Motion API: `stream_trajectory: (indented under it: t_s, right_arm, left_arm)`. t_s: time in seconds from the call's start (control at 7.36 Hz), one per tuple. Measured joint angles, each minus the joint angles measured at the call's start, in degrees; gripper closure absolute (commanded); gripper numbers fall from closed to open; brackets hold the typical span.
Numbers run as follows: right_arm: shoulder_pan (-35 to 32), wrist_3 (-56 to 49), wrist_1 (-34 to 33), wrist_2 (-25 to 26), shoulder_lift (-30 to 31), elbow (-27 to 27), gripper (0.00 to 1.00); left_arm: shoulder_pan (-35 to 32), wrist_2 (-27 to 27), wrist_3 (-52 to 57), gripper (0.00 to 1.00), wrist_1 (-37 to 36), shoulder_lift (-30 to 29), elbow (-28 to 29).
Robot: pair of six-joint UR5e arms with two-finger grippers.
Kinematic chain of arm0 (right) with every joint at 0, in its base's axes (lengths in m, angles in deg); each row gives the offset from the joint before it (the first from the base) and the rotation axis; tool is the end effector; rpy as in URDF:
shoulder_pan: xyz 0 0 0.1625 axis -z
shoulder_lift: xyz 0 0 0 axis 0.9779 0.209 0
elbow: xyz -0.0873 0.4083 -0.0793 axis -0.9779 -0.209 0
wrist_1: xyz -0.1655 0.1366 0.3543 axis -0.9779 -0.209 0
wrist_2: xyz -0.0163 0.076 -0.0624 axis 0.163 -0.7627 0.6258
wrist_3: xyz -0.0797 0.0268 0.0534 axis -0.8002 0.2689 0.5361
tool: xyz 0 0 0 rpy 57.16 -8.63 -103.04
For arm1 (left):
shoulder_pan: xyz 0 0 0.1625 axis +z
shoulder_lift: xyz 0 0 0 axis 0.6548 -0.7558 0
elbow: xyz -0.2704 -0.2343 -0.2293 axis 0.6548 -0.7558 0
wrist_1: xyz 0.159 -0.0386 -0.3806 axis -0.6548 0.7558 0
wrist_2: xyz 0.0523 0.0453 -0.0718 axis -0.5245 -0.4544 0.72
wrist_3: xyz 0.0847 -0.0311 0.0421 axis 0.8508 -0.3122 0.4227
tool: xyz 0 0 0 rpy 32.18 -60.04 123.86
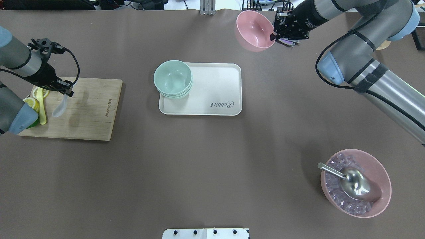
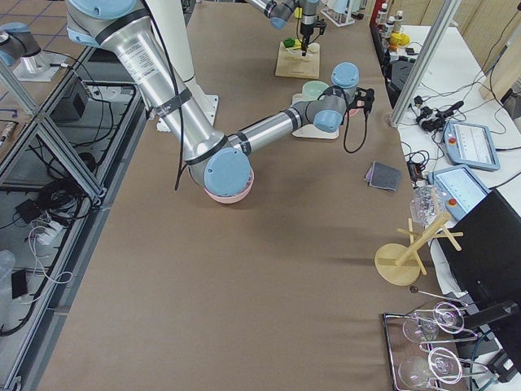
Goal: Stack pink bowl on green and place spoon
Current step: 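Grasp the white spoon on the cutting board with the left gripper, then carry the pink bowl with the right gripper onto the green bowls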
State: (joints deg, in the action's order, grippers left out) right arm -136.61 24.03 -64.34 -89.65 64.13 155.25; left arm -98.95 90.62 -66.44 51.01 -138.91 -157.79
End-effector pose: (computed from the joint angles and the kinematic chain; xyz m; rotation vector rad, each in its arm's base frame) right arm -0.3143 -0.6422 0.2679 0.1017 -1.2631 0.2499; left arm 0.2714 -0.5709 0.4939 0.1471 0.8473 0.2133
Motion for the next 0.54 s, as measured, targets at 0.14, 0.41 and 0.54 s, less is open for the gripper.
stream_trajectory:
  t_s: [0.14, 0.41, 0.54]
  right_arm:
    - [0.12, 0.78, -0.11, 0.03, -0.82, 0.51, 1.00]
    - [1.66, 1.33, -2.81, 0.84, -4.89, 0.16, 1.00]
    - [4.19, 1.87, -5.20, 2.85, -7.91, -0.73, 1.00]
  left_arm:
    - [-1.15, 1.20, 0.01, 1.00, -3.86, -0.28, -3.59]
    - [-4.39, 2.31, -0.04, 1.00, -8.69, -0.72, -8.29]
    - [-5.63, 2.46, -0.06, 1.00, -9.62, -1.31, -8.89]
